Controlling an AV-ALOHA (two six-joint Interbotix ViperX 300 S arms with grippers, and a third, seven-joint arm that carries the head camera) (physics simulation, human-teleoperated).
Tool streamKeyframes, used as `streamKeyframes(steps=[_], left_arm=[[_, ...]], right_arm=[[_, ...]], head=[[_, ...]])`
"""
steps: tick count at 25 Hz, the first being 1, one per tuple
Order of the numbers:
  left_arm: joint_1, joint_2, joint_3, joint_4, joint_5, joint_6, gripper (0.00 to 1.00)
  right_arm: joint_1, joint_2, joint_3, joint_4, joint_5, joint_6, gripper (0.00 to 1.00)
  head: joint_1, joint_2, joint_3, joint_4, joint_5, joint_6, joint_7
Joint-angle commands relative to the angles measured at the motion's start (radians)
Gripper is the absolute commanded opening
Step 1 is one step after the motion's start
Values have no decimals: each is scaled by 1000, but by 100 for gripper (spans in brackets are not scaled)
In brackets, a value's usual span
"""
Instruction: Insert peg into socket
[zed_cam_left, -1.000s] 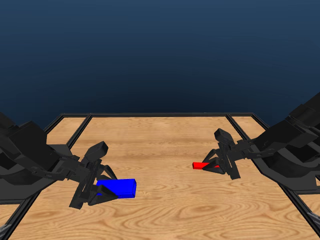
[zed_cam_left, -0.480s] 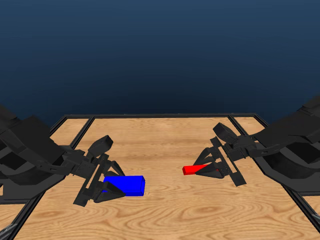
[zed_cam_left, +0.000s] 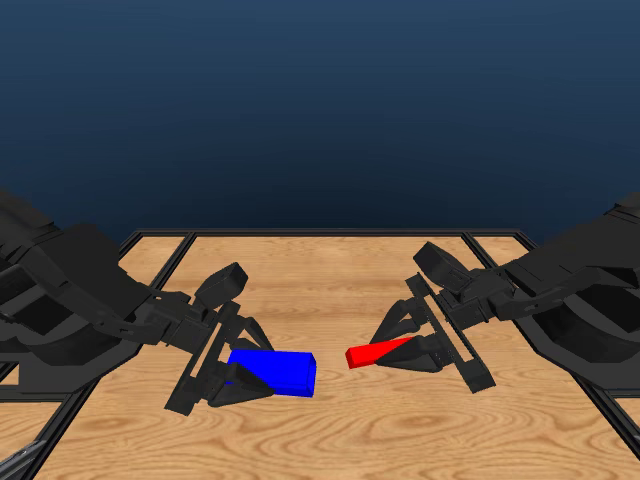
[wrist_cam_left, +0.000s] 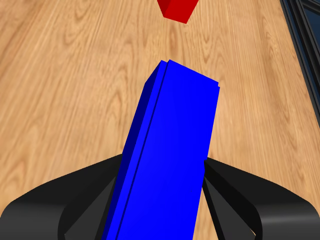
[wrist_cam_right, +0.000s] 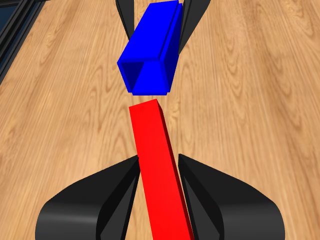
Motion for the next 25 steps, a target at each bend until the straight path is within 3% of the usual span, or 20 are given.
streamKeyframes(steps=[1, 2, 3, 7, 9, 12, 13, 18, 20, 21, 24, 25], left_arm=[[15, -5, -48, 20, -8, 6, 0], [15, -4, -61, 9, -23, 17, 0], [15, 20, -37, 11, -19, 23, 0], [30, 10, -75, 25, -22, 23, 0], [26, 21, -69, 24, -15, 38, 0], [28, 14, -95, 29, 0, 28, 0], [5, 19, -95, 29, 6, 31, 0], [17, 36, -95, 31, 19, 22, 0], [12, 46, -102, 38, 19, 19, 0], [18, 29, -126, 47, 32, 16, 0], [17, 58, -123, 62, 51, 9, 0], [33, 43, -135, 63, 54, 3, 0]], right_arm=[[15, 29, -56, -11, -9, 9, 0], [17, 31, -76, -14, -15, 15, 0], [20, 41, -88, -17, -9, 17, 0], [16, 67, -119, -25, -9, 27, 0], [15, 88, -123, -26, -20, 30, 0], [8, 117, -137, -30, -34, 41, 0], [6, 127, -140, -24, -64, 38, 0], [-9, 167, -185, -45, -49, 45, 0], [-10, 181, -216, -53, -30, 40, 0], [-7, 195, -239, -59, -13, 35, 0], [10, 239, -324, -84, 32, 28, 0], [15, 245, -360, -93, 40, 26, 0]], head=[[9, -11, -8, 2, -10, -2, -4], [12, -10, -8, 2, -10, -3, -4], [15, -10, -7, 3, -8, -3, -5], [17, -10, -6, 3, -4, -5, -11], [17, -10, -5, 3, 8, -9, -3], [18, -10, -3, 4, 15, -5, 3], [17, -9, -3, 4, 17, -5, 5], [16, -7, -3, 4, 19, -3, 8], [17, -7, -2, 5, 21, -2, 8], [17, -7, -2, 5, 22, -2, 10], [14, -8, -2, 4, 22, -2, 9], [12, -8, -2, 4, 22, -2, 9]])
